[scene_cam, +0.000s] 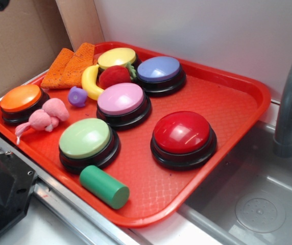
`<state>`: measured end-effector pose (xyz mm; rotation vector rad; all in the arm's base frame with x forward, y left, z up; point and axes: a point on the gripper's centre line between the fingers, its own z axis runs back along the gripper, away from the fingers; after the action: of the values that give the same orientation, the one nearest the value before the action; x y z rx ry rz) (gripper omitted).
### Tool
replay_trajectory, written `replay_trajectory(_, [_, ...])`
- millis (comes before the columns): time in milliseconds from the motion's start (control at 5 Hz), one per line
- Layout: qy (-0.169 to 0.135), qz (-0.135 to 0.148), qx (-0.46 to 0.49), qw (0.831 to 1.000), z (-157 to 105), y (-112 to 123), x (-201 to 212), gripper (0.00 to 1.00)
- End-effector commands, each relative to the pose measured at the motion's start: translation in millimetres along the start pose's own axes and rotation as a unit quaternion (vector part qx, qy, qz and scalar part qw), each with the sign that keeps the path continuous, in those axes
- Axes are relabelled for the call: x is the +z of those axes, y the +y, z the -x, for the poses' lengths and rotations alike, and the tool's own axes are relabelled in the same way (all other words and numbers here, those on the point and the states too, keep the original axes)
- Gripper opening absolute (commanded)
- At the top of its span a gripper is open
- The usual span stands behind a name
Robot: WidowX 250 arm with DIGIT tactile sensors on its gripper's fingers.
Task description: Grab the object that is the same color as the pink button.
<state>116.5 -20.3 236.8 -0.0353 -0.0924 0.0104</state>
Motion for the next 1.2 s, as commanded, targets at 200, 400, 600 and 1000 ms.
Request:
replay_trajectory(200, [-0.003,0.001,0.049,0.999,-9,10,-18,1.00])
replay_trajectory(400, [0.004,-0.012,0.102,0.995,-21,25,-46,1.00])
replay_trajectory(600, [0.002,-0.036,0.162,0.986,-27,43,-84,1.00])
replay_trajectory(1000, [-0.029,-0.067,0.302,0.951,-27,74,-132,1.00])
